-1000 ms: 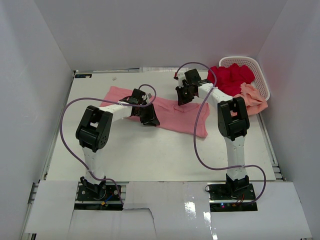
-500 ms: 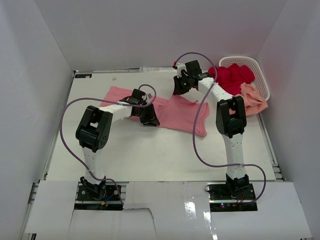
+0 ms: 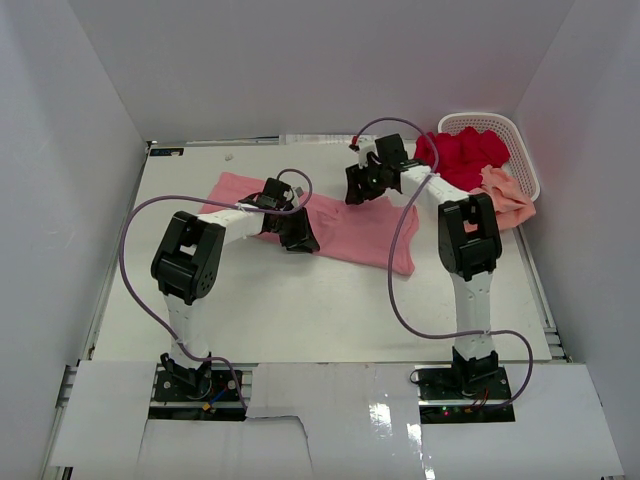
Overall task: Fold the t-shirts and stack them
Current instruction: Fold the other side of the tshirt into a rectangle, then rotate the tshirt 90 degrees
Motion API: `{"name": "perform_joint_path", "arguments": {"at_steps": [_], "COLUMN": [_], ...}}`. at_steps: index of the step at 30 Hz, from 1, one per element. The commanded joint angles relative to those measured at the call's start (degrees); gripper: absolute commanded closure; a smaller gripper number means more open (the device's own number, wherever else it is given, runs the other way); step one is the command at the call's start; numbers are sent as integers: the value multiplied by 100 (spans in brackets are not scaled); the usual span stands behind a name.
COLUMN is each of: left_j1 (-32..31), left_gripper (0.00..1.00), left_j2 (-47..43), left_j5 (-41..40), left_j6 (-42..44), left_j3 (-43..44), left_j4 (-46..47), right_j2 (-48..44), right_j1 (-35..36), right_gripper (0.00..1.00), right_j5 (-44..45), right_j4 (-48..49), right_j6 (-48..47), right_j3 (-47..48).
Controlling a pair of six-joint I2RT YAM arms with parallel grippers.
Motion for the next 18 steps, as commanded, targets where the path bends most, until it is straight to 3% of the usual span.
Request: {"name": "perform_joint_path", "arguments": {"at_steps": [1,8,10,11,12,13,15,18], "left_j1": [-58,29,179,353,477,661,1285,1962], "left_gripper": [59,58,54,52,50,49,49,49], "left_j2": [-343,-580,-554,-502,-440,-361,-89,420], "left_j5": [15,-29,59,129,147,173,594,561], "left_j6": [76,286,382,435,471,515,524,664], "left_j3": [-49,1268,1881,2076,2244,2515,2667,3097], "left_j4": [-169,-1029,-1206,-1398,-1496,-1584,-1646,-1821], "right_j2": [-1278,-2722,-3012,-3066,-3119,-3171,-3207,-3242], "right_j1": [-36,16,95,156,192,236,324,482], "right_gripper": [43,45,53,62,80,86,92,92], "right_j5": [228,1028,1274,1353,1493,1564,1643,1846], "right_j4": [356,-66,-136,-171,-259,-312,-356,-313], "right_j6": [157,966,1045,1115,1125,1168,1283,1502], "right_j3": [-505,-2307,-2780,-2896,-3011,-3212,-3415,-3863]}}
